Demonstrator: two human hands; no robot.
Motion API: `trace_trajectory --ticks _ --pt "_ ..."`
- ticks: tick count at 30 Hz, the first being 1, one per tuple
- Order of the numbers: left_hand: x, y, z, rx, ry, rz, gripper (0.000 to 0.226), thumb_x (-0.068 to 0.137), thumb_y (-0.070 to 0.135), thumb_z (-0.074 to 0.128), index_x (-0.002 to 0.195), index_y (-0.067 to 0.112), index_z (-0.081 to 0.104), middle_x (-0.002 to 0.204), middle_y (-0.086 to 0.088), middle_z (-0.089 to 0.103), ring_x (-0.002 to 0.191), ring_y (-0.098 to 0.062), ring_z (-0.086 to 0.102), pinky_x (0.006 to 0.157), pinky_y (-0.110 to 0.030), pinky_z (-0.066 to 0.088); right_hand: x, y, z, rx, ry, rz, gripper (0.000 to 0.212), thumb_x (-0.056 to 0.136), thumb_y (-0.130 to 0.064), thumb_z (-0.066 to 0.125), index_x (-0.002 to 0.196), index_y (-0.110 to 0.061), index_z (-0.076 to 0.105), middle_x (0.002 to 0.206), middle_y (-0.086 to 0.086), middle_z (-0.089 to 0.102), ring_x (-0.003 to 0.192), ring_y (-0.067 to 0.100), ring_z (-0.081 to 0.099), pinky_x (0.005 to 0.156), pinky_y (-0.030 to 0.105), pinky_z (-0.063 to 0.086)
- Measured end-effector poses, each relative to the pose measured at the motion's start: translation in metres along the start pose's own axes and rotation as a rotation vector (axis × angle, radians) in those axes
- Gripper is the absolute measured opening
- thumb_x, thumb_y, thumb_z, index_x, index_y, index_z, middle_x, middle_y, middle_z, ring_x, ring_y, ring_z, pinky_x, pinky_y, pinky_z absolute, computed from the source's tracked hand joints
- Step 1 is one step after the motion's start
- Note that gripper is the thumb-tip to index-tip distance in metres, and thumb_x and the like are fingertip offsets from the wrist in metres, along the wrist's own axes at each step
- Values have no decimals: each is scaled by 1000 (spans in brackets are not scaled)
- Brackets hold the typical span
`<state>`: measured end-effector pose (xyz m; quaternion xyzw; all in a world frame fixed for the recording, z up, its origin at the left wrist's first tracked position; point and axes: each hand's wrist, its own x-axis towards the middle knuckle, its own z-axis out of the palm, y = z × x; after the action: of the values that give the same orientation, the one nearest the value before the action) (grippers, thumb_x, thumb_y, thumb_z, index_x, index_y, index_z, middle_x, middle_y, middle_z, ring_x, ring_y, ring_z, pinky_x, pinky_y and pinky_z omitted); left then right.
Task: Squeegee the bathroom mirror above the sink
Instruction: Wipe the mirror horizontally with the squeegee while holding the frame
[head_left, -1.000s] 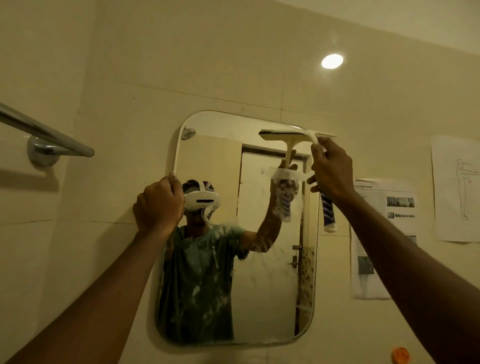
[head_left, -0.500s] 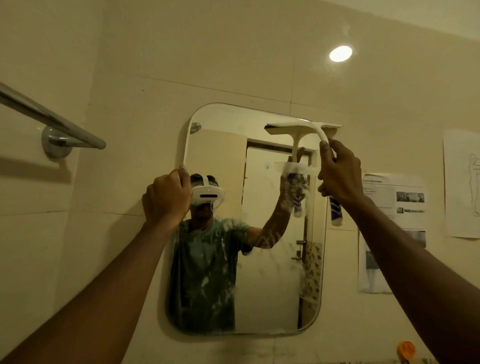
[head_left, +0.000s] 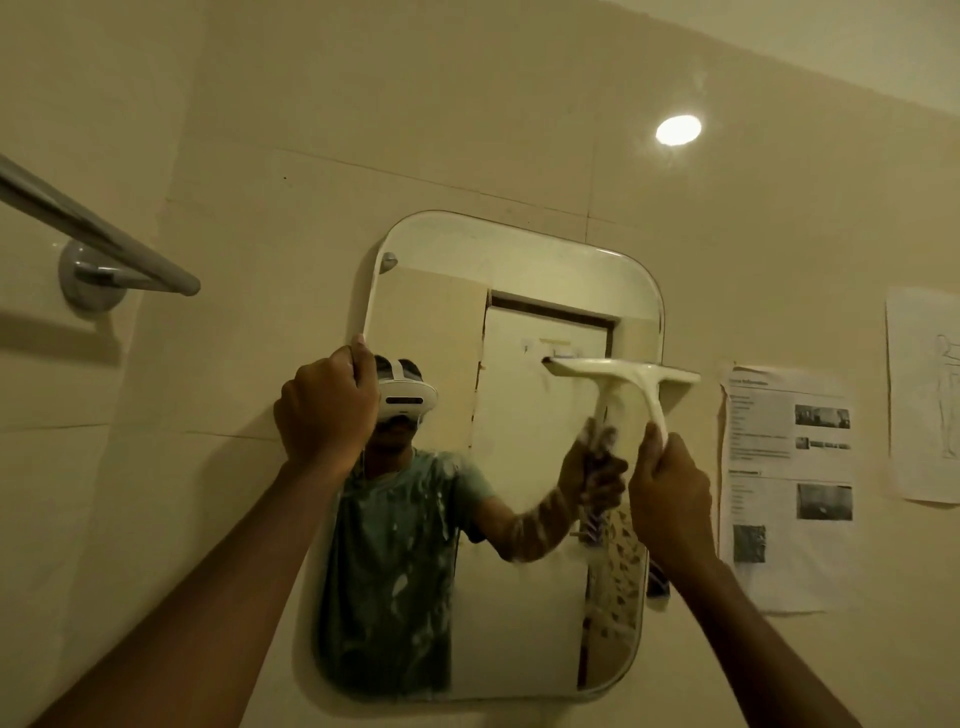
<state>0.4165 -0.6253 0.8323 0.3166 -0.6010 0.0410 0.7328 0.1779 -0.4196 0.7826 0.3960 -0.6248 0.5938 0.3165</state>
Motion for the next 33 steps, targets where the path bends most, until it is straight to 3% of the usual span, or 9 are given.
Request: trace_trajectory --ticks 5,8,10,16,19,21,23,29,33 --pt "0 1 -3 -11 4 5 59 102 40 32 66 5 63 58 -16 62 53 -35 60 52 -31 41 39 -32 -27 69 14 -70 36 102 -43 38 85 -18 56 66 7 58 48 16 56 42 30 52" --pt "1 -2 -1 -16 10 23 60 102 42 31 65 6 62 56 -14 61 50 -34 59 51 -28 40 84 -60 -36 227 25 -17 39 100 -48 43 94 -14 59 64 7 56 46 14 55 42 28 52" --pt "1 -3 0 -17 13 33 61 102 43 30 63 7 61 55 -12 60 48 -32 58 50 -26 36 99 -65 -33 293 -16 32 40 100 -50 42 86 -16 57 62 6 52 44 13 50 41 27 47" --pt "0 -5 3 -21 15 26 61 103 42 29 65 7 62 54 -10 58 47 -25 52 51 -24 33 92 -49 -8 188 9 22 46 100 -53 32 78 -20 53 63 5 50 53 20 48 56 37 47" --pt "-1 -5 2 -23 -7 24 61 103 41 29 67 5 63 55 -11 59 49 -30 56 50 -27 40 60 -21 2 135 47 59 51 98 -56 31 75 -16 53 62 3 54 47 12 53 47 29 49" --pt "-2 -3 0 -20 -24 18 61 103 41 29 70 4 64 58 -14 61 52 -33 59 52 -32 46 20 2 8 154 81 74 48 98 -53 33 72 -18 53 58 -2 54 40 1 53 38 12 40" --pt "-2 -1 -2 -3 -30 18 61 104 40 29 72 3 65 61 -16 63 56 -35 60 52 -31 43 -13 17 8 138 81 100 49 96 -56 33 70 -19 53 56 -3 53 39 -3 53 35 8 37" --pt "-3 -1 -1 22 7 47 61 104 38 30 70 1 64 60 -18 62 54 -36 60 52 -30 33 29 -19 -18 181 -45 82 68 97 -63 26 85 -3 56 66 13 54 48 26 51 47 38 49" --pt "-3 -6 1 22 22 81 60 104 38 31 65 3 61 55 -17 59 48 -34 57 49 -27 34 86 -62 -23 196 -48 -4 47 102 -49 28 85 -12 52 65 8 52 40 11 52 39 26 48"
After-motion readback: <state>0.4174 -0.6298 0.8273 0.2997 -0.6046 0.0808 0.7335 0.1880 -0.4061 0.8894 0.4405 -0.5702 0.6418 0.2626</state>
